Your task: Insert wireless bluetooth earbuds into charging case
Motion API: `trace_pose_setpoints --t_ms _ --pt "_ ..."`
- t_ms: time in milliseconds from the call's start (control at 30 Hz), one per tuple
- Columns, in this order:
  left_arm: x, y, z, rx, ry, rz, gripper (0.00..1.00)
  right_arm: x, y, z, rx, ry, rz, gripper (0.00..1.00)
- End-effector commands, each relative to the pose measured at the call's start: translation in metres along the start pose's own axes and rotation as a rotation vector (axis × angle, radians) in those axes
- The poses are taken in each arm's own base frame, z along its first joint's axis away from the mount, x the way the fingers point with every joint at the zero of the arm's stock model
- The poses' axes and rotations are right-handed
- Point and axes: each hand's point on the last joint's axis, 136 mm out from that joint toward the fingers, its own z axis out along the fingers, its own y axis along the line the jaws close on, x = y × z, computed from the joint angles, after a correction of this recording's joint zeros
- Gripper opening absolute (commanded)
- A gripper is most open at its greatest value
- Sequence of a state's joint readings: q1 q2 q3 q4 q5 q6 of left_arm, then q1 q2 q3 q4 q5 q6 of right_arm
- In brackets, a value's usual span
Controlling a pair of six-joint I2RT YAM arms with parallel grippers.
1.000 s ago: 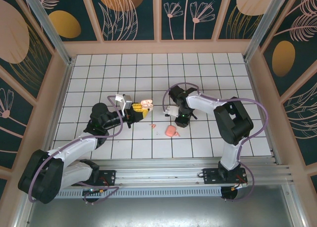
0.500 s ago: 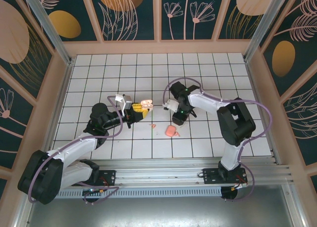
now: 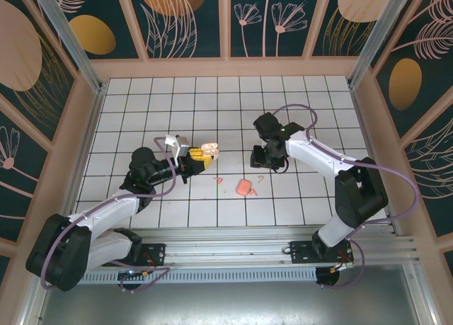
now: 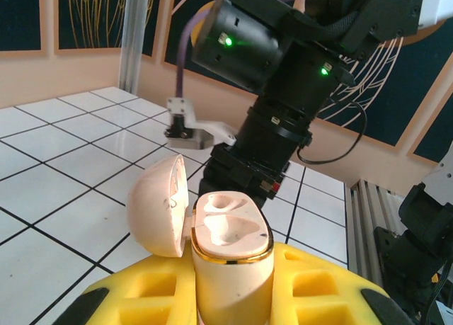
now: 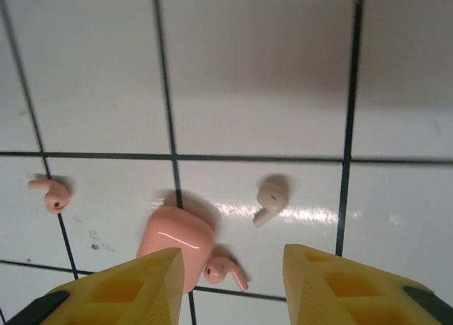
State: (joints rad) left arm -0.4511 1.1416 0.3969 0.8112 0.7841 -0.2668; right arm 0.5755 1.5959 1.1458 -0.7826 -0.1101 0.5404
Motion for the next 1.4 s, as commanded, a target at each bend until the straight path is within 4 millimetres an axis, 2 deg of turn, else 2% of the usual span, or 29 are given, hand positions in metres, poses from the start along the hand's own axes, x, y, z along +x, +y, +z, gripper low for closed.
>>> trace_pose_setpoints --t_ms 0,233,667,933,1367 --pt "-0.017 -0.006 0.002 0.03 -0.042 0.043 0.12 0.012 -0.009 0.01 -0.003 0.024 0.23 0.39" --pt "-0.017 -0.006 0.002 0.025 -0.042 0.045 0.12 0.016 -0.014 0.04 0.007 0.056 0.258 0.39" --pt "-0.016 -0.004 0.002 0.014 -0.037 0.047 0.12 0.009 -0.026 0.063 0.085 0.075 0.236 0.34" --pt "-0.014 -0.003 0.002 0.013 -0.033 0.045 0.12 0.002 -0.025 0.07 0.09 0.065 0.217 0.3" --pt "-0.011 -0.002 0.003 0.013 -0.029 0.039 0.12 -0.002 -0.025 0.068 0.112 0.043 0.177 0.22"
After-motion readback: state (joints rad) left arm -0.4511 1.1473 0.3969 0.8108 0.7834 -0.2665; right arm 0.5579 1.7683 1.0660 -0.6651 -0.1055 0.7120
